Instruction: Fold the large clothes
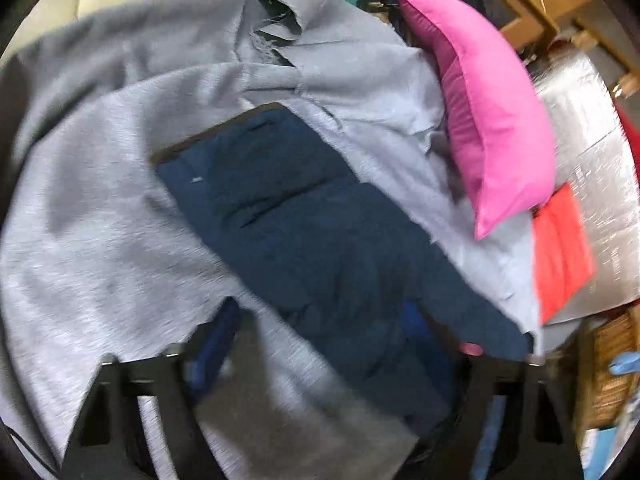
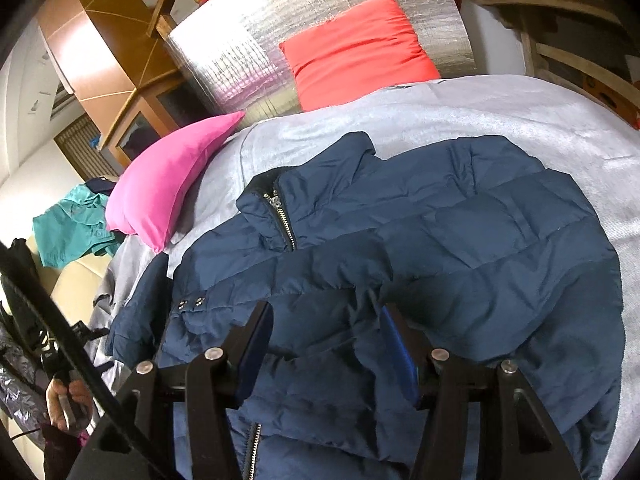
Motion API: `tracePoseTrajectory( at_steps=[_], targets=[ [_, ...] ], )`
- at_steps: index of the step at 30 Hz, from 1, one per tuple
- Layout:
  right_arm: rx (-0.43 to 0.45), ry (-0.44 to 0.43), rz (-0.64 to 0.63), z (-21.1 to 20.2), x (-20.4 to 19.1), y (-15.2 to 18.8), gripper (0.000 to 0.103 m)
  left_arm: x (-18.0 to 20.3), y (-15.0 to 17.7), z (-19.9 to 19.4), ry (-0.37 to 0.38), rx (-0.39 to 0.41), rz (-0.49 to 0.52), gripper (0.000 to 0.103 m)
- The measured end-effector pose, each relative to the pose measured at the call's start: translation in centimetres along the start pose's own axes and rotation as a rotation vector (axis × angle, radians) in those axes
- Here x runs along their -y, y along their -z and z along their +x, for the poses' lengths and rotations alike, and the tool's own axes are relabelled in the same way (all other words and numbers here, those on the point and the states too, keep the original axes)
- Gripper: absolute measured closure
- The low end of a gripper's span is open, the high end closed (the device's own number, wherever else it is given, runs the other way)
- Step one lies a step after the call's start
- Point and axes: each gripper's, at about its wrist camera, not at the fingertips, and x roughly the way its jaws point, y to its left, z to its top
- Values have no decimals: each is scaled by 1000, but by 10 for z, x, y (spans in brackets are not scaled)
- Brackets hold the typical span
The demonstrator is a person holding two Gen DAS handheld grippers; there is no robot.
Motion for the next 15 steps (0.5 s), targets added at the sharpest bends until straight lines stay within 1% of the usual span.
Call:
tracePoseTrajectory(
  at_steps=[1, 2, 3, 4, 5, 7, 10, 12, 15],
  targets=[
    [-2, 0, 0, 0, 0, 0, 44, -1, -3, 4, 20, -4, -6, 51],
    [-1, 2, 0, 0, 0, 0, 44, 0, -4, 8, 29, -2, -10, 58],
    [2, 4, 0, 0, 1, 0, 44, 0, -5, 10, 30, 9, -9, 61],
    [3, 5, 0, 0, 1, 0, 44, 2, -5, 11, 29, 21, -6, 71],
    [5, 4, -1, -1, 1, 0, 44, 4, -6, 10, 24, 34, -1, 77],
    [14, 8, -5, -5, 0, 0, 44, 11, -6, 2, 26, 71, 17, 82],
    [37, 17, -5, -14, 2, -2, 44, 40, 1, -20, 46, 138, 100, 88],
    [53, 23, 5, -22, 6, -4, 44, 72, 13, -41, 71, 186, 196, 88],
    [86, 33, 31, -37, 13, -7, 44, 128, 47, -76, 135, 254, 383, 89]
  ],
)
